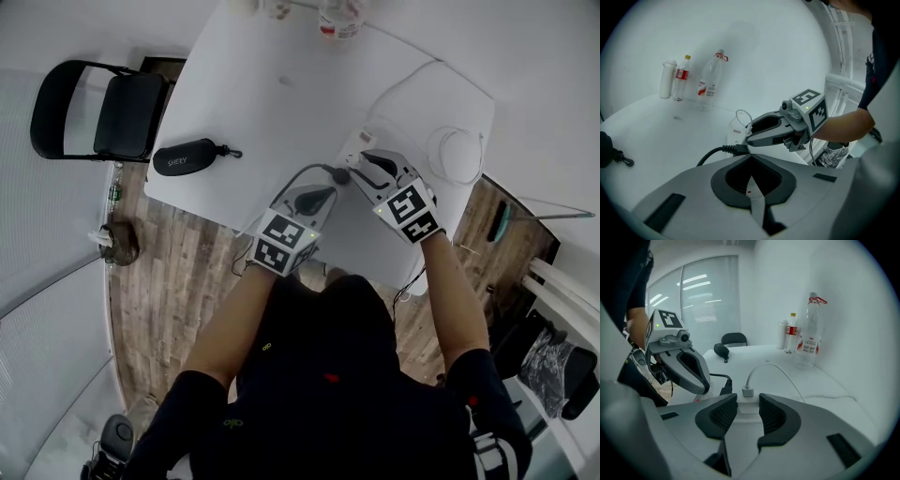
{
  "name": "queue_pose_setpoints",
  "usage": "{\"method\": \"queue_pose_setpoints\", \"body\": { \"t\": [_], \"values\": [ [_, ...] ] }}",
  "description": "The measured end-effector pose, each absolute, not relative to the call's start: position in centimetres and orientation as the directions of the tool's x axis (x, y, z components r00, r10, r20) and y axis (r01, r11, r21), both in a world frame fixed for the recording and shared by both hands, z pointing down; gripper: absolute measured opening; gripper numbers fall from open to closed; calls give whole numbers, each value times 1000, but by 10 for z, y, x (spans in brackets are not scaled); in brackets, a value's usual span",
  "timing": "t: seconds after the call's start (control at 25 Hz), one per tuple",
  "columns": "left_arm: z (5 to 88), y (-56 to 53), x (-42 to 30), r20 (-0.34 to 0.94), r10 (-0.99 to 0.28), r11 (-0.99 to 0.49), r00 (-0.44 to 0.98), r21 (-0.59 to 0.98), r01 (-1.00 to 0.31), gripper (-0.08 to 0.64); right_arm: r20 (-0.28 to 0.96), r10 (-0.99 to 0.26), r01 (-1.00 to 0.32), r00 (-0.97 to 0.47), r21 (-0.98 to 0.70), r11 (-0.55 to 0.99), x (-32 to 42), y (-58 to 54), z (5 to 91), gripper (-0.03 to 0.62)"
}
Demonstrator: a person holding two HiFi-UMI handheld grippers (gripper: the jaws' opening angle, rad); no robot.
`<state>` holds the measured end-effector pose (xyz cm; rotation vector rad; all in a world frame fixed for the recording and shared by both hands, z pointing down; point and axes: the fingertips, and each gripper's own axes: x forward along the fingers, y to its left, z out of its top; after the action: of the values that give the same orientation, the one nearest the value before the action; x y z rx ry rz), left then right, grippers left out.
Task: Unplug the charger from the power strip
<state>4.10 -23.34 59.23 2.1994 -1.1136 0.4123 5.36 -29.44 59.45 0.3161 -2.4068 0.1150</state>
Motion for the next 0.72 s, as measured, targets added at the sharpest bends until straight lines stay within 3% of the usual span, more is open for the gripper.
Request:
{"method": "queue_pose_setpoints", "body": {
  "t": [0.32, 0.72],
  "values": [
    [593, -234, 40, 526, -599, -440, 603, 413, -797, 18, 667, -207, -283, -716, -7, 959, 51, -296, 590, 155],
    [574, -230, 37, 504, -623, -473, 598, 366, -801, 18, 478, -339, -390, -810, -10, 921, 43, -312, 480, 155]
  ]
}}
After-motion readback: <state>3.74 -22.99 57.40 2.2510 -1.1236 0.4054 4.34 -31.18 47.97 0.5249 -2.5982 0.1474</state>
